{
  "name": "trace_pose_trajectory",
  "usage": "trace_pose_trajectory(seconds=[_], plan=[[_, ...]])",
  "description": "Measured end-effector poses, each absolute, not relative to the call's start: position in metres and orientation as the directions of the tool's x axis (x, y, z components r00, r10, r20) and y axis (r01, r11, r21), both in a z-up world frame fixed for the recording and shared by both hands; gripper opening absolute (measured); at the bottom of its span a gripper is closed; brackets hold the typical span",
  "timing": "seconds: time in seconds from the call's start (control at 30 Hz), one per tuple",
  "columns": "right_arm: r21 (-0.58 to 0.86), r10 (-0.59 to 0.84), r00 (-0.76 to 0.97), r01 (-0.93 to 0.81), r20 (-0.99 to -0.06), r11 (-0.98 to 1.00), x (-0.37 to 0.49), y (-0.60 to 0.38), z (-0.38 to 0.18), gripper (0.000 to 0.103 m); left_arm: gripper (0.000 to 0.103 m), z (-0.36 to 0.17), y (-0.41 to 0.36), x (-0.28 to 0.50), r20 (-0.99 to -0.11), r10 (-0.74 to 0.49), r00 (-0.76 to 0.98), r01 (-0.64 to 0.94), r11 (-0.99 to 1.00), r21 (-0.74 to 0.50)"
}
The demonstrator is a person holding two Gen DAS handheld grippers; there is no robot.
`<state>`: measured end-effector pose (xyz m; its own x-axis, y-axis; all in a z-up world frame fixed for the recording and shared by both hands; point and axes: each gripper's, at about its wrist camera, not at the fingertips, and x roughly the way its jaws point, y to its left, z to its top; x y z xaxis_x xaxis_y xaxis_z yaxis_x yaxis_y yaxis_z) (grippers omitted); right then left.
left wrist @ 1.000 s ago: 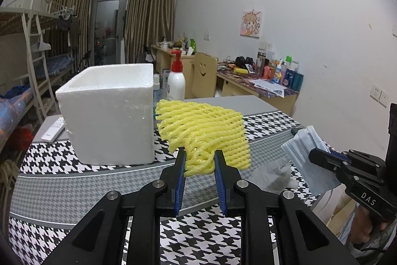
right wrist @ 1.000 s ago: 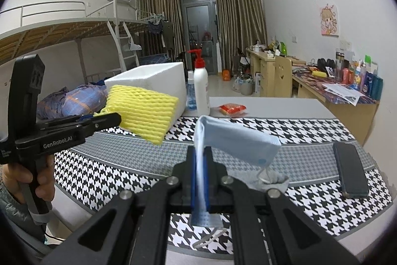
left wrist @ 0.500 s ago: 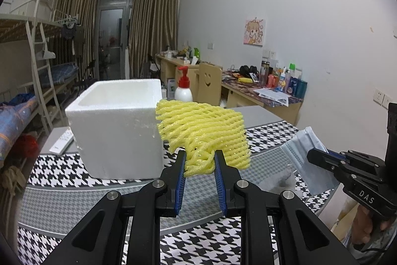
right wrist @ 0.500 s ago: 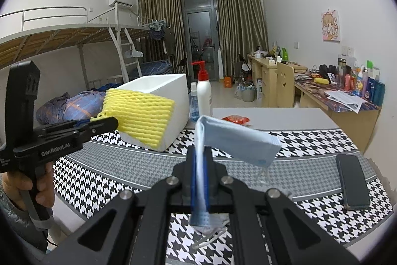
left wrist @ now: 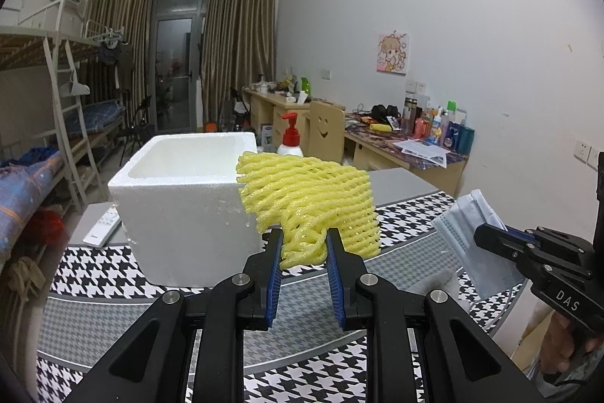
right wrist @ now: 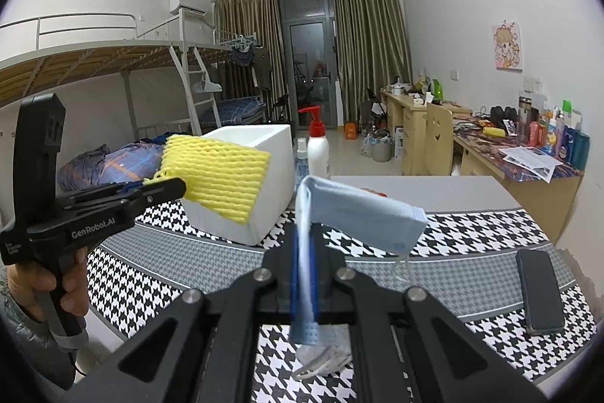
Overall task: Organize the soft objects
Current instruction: 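Lift the yellow sponge with the left tool while the right tool holds the mask, then carry the sponge and mask over the foam box with both tools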
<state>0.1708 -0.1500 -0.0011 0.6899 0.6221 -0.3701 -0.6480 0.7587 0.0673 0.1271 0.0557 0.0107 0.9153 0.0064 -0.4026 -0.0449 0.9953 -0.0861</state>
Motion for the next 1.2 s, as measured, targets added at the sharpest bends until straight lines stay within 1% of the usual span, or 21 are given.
trace_pose_trajectory(seconds=[0.73, 1.2], plan=[[0.027, 0.640, 0.689, -0.673, -0.340, 0.739, 0.177, -0.127, 0.022, 0.008, 0.023, 0.037, 0.066, 0.135, -0.365, 0.040, 0.930, -0.066, 0.996, -0.059], [0.000, 0.651, 0.687, -0.688, -0.323, 0.726, 0.175, -0.112, 0.037, 0.008, 0.023, 0.052, 0.072, 0.138, -0.335, 0.058, 0.940, -0.083, 0.995, -0.063]])
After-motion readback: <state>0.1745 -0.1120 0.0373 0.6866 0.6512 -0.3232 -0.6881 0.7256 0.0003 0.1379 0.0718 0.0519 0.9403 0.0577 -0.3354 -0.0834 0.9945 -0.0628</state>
